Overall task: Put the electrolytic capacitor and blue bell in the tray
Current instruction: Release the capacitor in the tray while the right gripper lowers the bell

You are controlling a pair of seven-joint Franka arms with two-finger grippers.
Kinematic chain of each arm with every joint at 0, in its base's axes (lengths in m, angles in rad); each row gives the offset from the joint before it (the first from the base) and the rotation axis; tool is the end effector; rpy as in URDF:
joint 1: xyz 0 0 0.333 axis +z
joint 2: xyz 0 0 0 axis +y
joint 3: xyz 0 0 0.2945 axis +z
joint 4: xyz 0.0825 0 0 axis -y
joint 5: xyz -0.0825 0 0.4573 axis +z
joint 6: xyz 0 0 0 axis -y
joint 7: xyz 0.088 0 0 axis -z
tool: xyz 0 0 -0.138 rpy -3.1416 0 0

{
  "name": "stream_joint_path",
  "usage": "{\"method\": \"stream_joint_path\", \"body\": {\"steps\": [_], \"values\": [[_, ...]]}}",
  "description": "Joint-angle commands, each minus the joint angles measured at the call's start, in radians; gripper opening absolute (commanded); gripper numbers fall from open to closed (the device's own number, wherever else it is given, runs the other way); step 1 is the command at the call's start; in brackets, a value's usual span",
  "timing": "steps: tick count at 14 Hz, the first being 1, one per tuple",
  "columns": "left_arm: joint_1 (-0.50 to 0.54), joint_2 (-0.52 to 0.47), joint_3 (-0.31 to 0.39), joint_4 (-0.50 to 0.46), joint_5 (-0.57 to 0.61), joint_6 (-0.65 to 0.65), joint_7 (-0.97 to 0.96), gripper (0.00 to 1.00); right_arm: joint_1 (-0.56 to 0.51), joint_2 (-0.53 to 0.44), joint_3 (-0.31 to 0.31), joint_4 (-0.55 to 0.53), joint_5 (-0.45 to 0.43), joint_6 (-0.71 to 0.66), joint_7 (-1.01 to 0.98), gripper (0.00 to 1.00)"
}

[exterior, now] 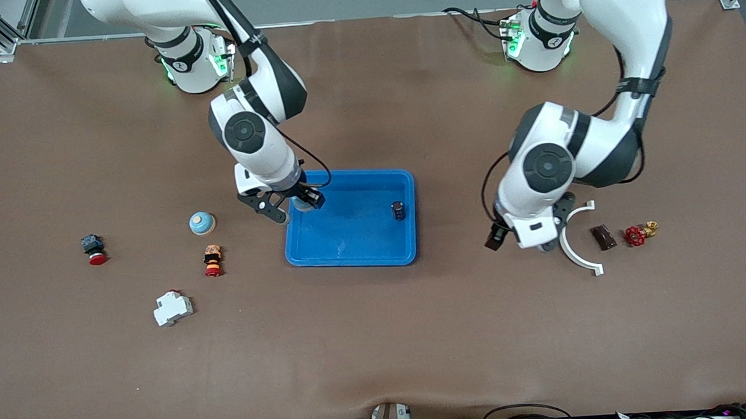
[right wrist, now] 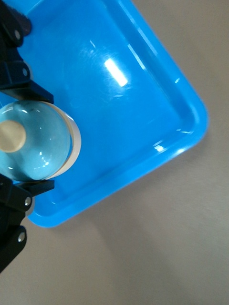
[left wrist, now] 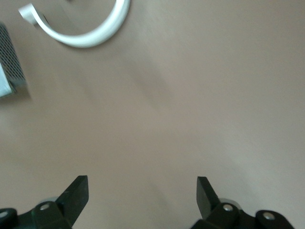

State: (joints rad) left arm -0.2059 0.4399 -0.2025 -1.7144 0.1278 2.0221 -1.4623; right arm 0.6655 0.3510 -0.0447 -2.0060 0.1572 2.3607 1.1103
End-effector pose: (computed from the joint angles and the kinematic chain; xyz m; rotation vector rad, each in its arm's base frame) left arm 0.6462 -0.2622 0.2383 -2.6541 -1.4579 0.0792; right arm 0.5252 0.3815 0.1786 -2.9377 0.9059 0.1071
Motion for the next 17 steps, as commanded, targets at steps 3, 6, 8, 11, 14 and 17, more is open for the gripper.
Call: {"method": "stream_joint_path", "body": {"steps": [3,6,8,11,14,17], "values": [[0.155,-0.018,-0.011,-0.114,0.127,-0.005,0.149,1.0,0.068,0.006,-0.012,-0.098,0.005,0.127,0.057,0.0],[0.227,0.026,-0.011,-0.113,0.159,0.004,0.221,1.0,0.094,0.037,-0.012,-0.099,0.005,0.137,0.091,0.0],[0.288,0.054,-0.011,-0.113,0.234,0.012,0.299,1.0,0.106,0.065,-0.012,-0.094,0.004,0.169,0.111,0.0],[0.344,0.074,-0.012,-0.122,0.297,0.038,0.419,1.0,0.115,0.1,-0.015,-0.082,0.004,0.19,0.122,0.0],[0.401,0.098,-0.012,-0.123,0.309,0.107,0.586,0.96,0.115,0.128,-0.018,-0.066,0.002,0.195,0.122,0.0],[0.447,0.135,-0.014,-0.125,0.309,0.18,0.661,0.91,0.115,0.151,-0.018,-0.045,0.002,0.196,0.123,0.0]]}}
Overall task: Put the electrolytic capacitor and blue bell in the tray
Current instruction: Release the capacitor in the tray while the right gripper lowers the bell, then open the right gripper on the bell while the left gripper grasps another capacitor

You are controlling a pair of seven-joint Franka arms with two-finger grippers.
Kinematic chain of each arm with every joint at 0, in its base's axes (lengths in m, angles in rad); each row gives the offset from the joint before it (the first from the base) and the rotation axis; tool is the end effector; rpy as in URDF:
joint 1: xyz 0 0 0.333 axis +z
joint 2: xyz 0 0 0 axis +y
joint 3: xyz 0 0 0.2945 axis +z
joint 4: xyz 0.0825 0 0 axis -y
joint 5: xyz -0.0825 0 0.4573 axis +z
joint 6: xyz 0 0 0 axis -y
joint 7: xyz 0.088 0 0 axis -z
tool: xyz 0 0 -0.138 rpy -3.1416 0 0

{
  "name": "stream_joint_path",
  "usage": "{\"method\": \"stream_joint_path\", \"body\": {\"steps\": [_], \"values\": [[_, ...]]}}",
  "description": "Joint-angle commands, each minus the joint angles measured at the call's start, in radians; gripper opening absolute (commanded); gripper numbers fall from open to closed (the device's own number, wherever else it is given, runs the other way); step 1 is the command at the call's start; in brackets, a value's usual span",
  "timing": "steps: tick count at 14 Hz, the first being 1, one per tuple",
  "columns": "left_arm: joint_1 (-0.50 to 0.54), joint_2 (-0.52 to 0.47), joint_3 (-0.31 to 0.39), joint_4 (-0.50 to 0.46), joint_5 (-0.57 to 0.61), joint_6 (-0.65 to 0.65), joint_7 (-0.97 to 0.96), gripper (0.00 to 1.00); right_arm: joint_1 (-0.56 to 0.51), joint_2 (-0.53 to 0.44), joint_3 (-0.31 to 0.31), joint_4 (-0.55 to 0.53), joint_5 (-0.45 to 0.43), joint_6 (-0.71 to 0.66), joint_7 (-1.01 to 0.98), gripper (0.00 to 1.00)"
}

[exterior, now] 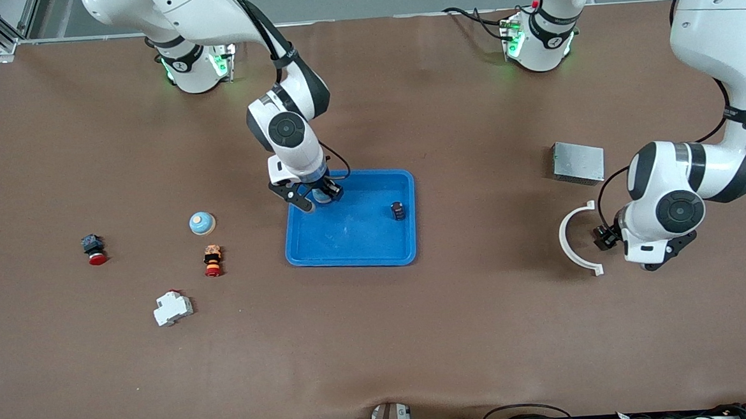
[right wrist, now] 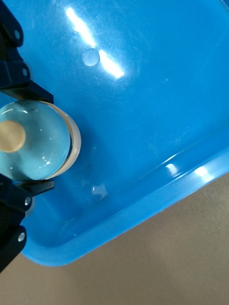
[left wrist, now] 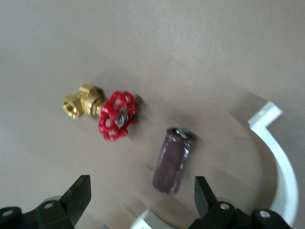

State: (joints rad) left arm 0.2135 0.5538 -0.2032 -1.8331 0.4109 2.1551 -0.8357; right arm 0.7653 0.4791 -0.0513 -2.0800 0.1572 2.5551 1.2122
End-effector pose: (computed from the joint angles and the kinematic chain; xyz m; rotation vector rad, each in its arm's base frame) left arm 0.6577 0.0300 0.1172 -2.7372 -0.8456 0.1538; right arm 0.4676 0.4027 0.0819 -2.9564 0.9528 0.0824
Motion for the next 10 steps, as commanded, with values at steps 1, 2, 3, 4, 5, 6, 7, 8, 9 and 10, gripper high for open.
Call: {"method": "stream_joint_path", "body": {"steps": [1,2,3,4,5,6,7,8,9,10], "values": [[0.032,0.029,-0.013,-0.006,0.022,0.07,0.035,0.9,0.015,0.027,-0.012,0.035,0.002,0.005,0.021,0.0],[0.033,0.032,-0.015,-0.006,0.02,0.08,0.035,0.9,0.015,0.033,-0.012,0.035,0.002,0.016,0.02,0.0],[0.033,0.043,-0.015,-0.006,0.014,0.084,0.033,0.88,0.015,0.036,-0.012,0.035,0.002,0.026,0.02,0.0],[0.033,0.046,-0.016,-0.006,0.012,0.091,0.032,0.82,0.015,0.044,-0.012,0.037,0.002,0.031,0.02,0.0],[0.032,0.049,-0.016,-0.006,0.012,0.092,0.032,0.79,0.015,0.052,-0.012,0.044,0.002,0.031,0.021,0.0],[0.032,0.052,-0.018,-0.006,0.011,0.092,0.03,0.79,0.015,0.059,-0.012,0.049,0.002,0.033,0.021,0.0],[0.032,0.054,-0.018,-0.006,0.011,0.092,0.029,0.79,0.015,0.068,-0.012,0.057,0.002,0.033,0.021,0.0],[0.032,0.057,-0.019,-0.008,0.009,0.094,0.03,0.79,0.015,0.073,-0.012,0.058,0.002,0.034,0.021,0.0],[0.03,0.064,-0.019,-0.009,0.011,0.097,0.03,0.7,0.015,0.075,-0.012,0.061,0.002,0.034,0.021,0.0],[0.03,0.064,-0.019,-0.023,0.011,0.107,0.03,0.46,0.015,0.076,-0.012,0.064,0.002,0.034,0.021,0.0]]}}
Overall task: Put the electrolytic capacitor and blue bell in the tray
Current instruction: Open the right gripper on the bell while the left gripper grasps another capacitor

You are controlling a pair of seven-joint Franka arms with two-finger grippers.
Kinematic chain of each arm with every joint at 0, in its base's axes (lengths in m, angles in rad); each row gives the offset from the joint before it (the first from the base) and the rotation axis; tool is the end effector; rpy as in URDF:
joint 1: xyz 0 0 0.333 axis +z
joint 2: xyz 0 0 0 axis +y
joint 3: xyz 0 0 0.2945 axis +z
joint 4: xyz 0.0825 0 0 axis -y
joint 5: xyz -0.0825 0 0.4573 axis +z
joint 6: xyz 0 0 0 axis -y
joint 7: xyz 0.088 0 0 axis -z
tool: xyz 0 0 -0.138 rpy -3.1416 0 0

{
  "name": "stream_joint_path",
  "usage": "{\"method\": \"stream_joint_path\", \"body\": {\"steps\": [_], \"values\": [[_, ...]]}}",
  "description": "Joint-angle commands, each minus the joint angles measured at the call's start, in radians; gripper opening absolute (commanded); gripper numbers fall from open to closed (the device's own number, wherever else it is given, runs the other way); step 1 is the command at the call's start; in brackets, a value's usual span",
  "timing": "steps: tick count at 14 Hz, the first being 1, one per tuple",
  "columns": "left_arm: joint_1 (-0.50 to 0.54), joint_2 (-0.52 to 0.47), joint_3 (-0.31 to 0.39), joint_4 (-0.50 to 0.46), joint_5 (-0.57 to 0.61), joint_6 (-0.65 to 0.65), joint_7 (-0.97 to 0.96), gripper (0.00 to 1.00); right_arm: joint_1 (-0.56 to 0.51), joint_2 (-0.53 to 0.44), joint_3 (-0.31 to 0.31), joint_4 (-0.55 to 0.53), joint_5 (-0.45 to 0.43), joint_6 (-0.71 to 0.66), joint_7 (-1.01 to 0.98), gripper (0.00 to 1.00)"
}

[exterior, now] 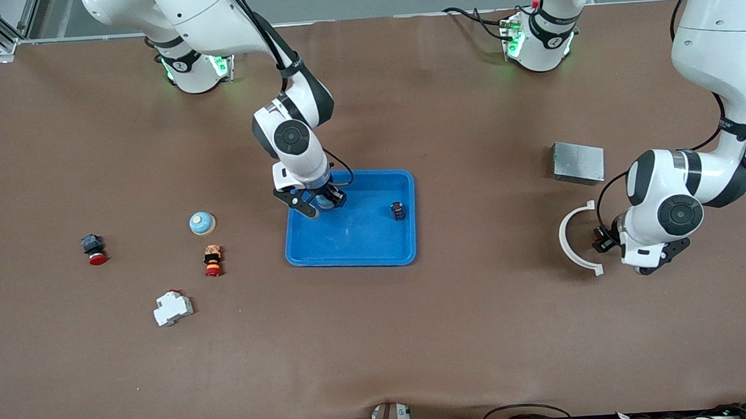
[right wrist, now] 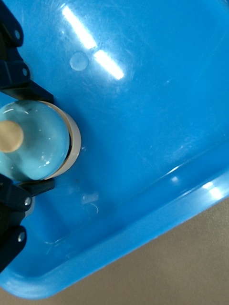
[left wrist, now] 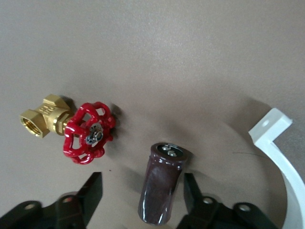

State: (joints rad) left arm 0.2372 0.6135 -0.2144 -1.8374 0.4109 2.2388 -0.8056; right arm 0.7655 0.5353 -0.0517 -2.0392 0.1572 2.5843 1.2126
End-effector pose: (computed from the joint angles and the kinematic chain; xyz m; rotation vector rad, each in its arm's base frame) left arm 0.6545 0.0307 0.0821 -2.7941 -0.8156 0.1520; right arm 0.4750 0.4077 0.0661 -2.9486 0.9517 0.0626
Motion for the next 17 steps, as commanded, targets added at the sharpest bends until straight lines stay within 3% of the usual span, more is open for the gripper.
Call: {"method": "stream_joint_path", "body": {"steps": [1,2,3,4,5,6,12,17], "values": [[0.008,0.002,-0.008,-0.023,0.009,0.028,-0.001,0.24,0.015,0.023,-0.011,0.024,0.002,0.005,0.021,0.0],[0.008,-0.003,-0.008,-0.025,0.009,0.028,-0.004,0.09,0.015,0.026,-0.011,0.027,0.002,0.005,0.021,0.0],[0.007,-0.009,-0.008,-0.029,0.0,0.028,-0.006,0.0,0.015,0.034,-0.013,0.027,0.002,0.005,0.021,0.0],[0.005,-0.023,-0.008,-0.029,-0.013,0.022,-0.006,0.0,0.015,0.038,-0.013,0.03,0.004,0.005,0.021,0.0],[0.004,-0.043,-0.008,-0.034,-0.018,0.015,-0.006,0.0,0.012,0.043,-0.013,0.033,0.002,0.005,0.021,0.39],[0.004,-0.069,-0.01,-0.048,-0.018,-0.001,-0.004,0.0,0.015,0.046,-0.014,0.033,0.001,0.007,0.021,0.99],[0.002,-0.231,-0.097,-0.048,-0.102,-0.177,-0.006,0.0,0.014,0.045,-0.016,0.054,-0.008,-0.006,0.013,1.0],[-0.004,-0.25,-0.242,-0.042,-0.153,-0.226,-0.197,0.0,0.005,0.038,-0.02,0.085,-0.068,-0.074,0.005,1.0]]}}
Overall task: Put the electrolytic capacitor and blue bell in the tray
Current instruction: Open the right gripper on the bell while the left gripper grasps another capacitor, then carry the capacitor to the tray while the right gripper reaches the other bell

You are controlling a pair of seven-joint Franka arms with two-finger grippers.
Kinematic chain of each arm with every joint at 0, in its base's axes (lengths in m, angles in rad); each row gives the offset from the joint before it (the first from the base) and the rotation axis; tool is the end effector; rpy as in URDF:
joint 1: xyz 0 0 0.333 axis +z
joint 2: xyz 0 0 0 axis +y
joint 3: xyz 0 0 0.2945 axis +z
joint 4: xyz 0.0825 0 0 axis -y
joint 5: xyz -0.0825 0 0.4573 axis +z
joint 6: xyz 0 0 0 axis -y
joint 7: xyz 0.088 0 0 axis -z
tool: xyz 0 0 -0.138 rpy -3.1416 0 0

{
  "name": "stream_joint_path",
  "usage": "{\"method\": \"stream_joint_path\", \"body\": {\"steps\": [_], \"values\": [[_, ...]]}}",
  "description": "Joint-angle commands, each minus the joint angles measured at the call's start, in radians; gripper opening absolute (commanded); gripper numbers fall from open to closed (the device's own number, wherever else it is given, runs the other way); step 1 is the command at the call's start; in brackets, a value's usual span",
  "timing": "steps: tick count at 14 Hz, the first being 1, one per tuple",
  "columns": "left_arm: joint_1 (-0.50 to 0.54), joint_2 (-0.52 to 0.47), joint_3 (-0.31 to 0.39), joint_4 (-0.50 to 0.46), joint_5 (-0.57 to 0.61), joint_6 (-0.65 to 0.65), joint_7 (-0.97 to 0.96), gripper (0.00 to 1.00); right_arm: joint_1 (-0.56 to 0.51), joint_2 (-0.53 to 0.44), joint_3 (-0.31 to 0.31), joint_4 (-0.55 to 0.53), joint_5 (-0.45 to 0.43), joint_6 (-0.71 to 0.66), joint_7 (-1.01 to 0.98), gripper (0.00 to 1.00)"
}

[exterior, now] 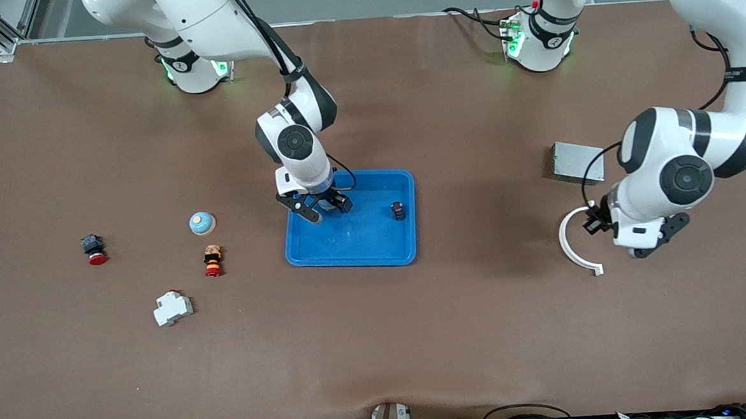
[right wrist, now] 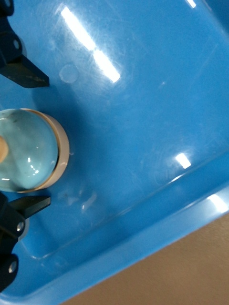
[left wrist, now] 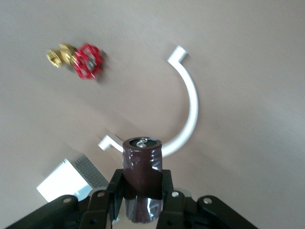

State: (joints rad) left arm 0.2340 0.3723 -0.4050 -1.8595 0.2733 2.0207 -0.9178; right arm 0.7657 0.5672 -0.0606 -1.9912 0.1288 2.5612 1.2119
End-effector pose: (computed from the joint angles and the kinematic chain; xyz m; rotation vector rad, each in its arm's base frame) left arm 0.6520 -0.0877 0.2268 -2.8317 -0.9037 0.1509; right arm 0.4868 0.4111 0.0637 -2.9737 0.9277 0.0442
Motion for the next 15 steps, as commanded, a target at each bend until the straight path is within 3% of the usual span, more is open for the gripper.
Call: {"method": "stream_joint_path", "body": {"steps": [1,4,6,8,12,15], "values": [[-0.012,0.003,-0.081,-0.018,-0.017,-0.002,-0.151,0.0,0.003,0.005,-0.011,0.063,-0.054,-0.103,0.006,1.0],[-0.054,0.031,-0.142,0.003,-0.022,0.006,-0.271,0.0,-0.012,-0.004,-0.015,0.146,-0.09,-0.255,0.0,1.0],[-0.122,0.084,-0.149,0.066,-0.025,0.01,-0.378,0.0,-0.042,-0.036,-0.019,0.17,-0.115,-0.317,-0.058,1.0],[-0.172,0.16,-0.149,0.141,-0.02,0.01,-0.508,0.0,-0.094,-0.082,-0.019,0.163,-0.115,-0.338,-0.168,1.0],[-0.307,0.218,-0.143,0.204,-0.011,0.015,-0.682,0.0,-0.216,-0.164,-0.021,0.14,-0.117,-0.415,-0.418,1.0],[-0.373,0.289,-0.138,0.292,0.003,0.093,-0.797,0.0,-0.325,-0.231,-0.021,0.083,-0.129,-0.415,-0.604,1.0]]}}
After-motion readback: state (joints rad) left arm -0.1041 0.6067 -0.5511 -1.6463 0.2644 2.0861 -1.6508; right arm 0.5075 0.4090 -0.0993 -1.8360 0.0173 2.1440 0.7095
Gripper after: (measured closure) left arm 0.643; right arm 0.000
